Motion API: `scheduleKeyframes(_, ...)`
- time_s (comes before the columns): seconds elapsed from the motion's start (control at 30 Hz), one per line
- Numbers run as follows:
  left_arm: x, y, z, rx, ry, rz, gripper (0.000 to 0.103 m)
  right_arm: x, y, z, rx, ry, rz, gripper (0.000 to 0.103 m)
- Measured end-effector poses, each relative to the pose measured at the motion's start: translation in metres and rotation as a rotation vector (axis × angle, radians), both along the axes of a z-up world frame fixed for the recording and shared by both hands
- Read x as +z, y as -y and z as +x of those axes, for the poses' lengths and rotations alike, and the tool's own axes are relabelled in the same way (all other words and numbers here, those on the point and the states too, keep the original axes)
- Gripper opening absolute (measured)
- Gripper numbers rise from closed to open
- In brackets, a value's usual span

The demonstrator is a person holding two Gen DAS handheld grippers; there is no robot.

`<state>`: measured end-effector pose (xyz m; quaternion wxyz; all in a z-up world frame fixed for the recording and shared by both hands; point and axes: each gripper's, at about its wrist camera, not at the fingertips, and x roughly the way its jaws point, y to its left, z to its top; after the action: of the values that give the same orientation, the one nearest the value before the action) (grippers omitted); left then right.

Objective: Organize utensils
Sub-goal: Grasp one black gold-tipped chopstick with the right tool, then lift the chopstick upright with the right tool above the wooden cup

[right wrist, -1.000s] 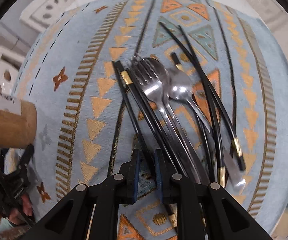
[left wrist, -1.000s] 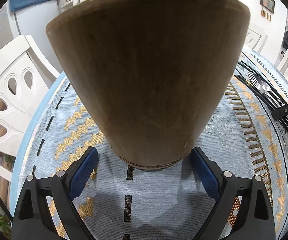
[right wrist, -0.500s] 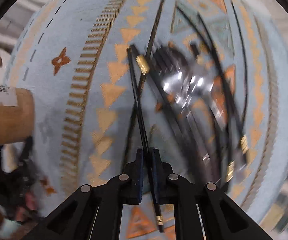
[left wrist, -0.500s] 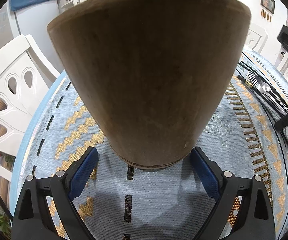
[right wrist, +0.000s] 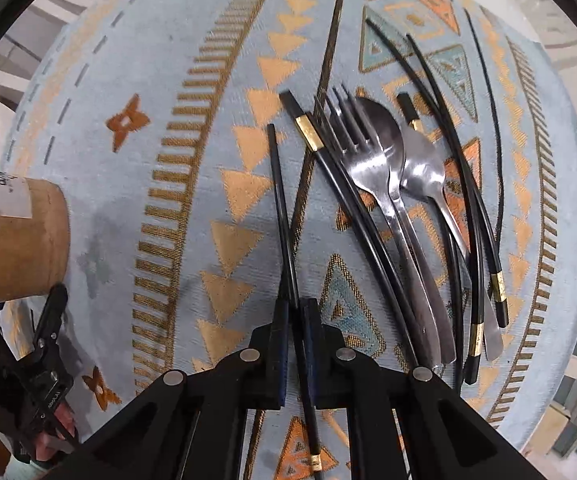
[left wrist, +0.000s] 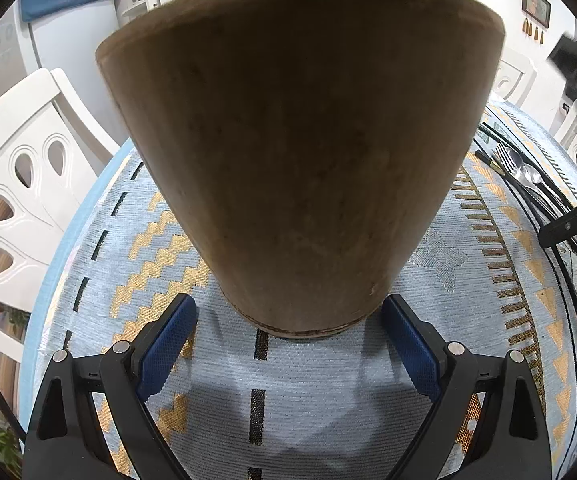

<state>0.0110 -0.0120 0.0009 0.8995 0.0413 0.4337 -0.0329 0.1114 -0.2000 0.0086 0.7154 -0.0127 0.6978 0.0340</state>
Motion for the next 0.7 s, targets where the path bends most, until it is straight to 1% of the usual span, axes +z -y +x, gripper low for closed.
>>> scheduleKeyframes(0.03, 0.0, 0.0, 0.0, 0.0, -0.001, -0.001, 0.095, 0.006, 0.0, -0.004, -0.004, 0.021, 0.033, 0.005)
scheduleKeyframes(0.07, 0.0, -0.001, 0.0, 0.0, -0.001, -0.002, 0.095, 0.013, 0.003, -0.01, -0.018, 0.048, 0.087, 0.005)
scheduleKeyframes(0.13, -0.001, -0.001, 0.0, 0.0, -0.002, -0.003, 0.095, 0.027, 0.002, -0.017, -0.03, 0.101, 0.121, 0.005)
scheduleKeyframes(0.17, -0.001, -0.001, -0.001, 0.0, -0.002, -0.003, 0.095, 0.038, -0.001, -0.022, -0.024, 0.144, 0.134, 0.005)
scheduleKeyframes(0.3, -0.001, -0.002, 0.0, 0.0, -0.003, -0.005, 0.095, 0.082, -0.012, -0.045, 0.011, 0.305, 0.245, 0.005)
scheduleKeyframes(0.33, -0.001, -0.002, 0.0, 0.0, -0.003, -0.005, 0.095, 0.096, -0.017, -0.052, 0.022, 0.349, 0.253, 0.005)
scheduleKeyframes(0.53, 0.0, -0.002, 0.0, 0.0, -0.003, -0.005, 0.095, 0.149, -0.01, -0.082, 0.047, 0.525, 0.247, 0.005)
scheduleKeyframes(0.63, 0.0, -0.003, 0.0, 0.0, -0.003, -0.005, 0.095, 0.183, -0.018, -0.088, 0.052, 0.624, 0.245, 0.005)
scheduleKeyframes(0.7, 0.0, -0.003, 0.0, 0.0, -0.003, -0.005, 0.095, 0.203, -0.019, -0.093, 0.058, 0.67, 0.261, 0.005)
